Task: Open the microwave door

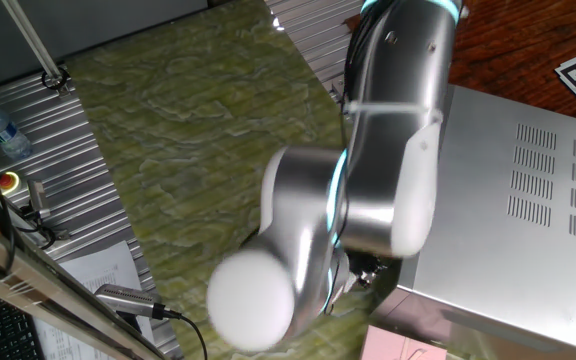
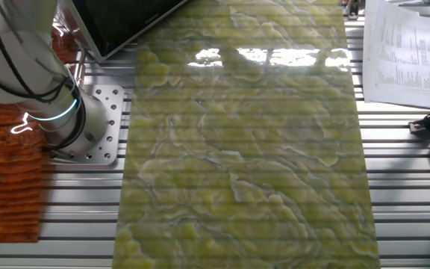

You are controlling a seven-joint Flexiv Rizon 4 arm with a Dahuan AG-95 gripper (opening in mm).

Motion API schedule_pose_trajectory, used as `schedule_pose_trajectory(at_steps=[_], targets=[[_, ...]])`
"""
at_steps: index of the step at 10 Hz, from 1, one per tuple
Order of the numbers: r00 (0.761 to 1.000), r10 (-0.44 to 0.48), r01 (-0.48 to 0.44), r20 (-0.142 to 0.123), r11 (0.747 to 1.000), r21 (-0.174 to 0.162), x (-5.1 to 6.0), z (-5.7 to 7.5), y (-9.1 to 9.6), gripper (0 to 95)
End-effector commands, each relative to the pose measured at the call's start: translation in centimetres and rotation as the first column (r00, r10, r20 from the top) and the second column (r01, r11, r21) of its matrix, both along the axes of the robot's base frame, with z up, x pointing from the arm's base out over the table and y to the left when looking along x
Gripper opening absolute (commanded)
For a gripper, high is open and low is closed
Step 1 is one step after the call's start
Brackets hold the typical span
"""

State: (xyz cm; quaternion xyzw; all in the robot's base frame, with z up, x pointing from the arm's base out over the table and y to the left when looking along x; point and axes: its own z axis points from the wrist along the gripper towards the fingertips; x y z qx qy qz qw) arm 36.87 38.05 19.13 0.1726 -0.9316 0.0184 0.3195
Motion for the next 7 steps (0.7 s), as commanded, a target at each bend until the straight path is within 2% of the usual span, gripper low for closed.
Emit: schedule_pose_trajectory(at_steps=[1, 3, 5, 6, 7], targets=[[0.999, 0.023, -0.023, -0.033, 1.0, 0.002, -0.2, -0.6, 0.1, 38.0], [0.998, 0.042, -0.042, -0.048, 0.999, -0.014, -0.7, -1.0, -0.3, 38.0], [0.997, 0.059, -0.06, -0.052, 0.998, -0.015, -1.3, -1.5, -1.0, 38.0], [0.997, 0.057, -0.058, -0.051, 0.998, -0.016, -1.6, -1.7, -1.2, 57.0], [0.997, 0.056, -0.057, -0.051, 0.998, -0.015, -1.6, -1.7, -1.2, 57.0]])
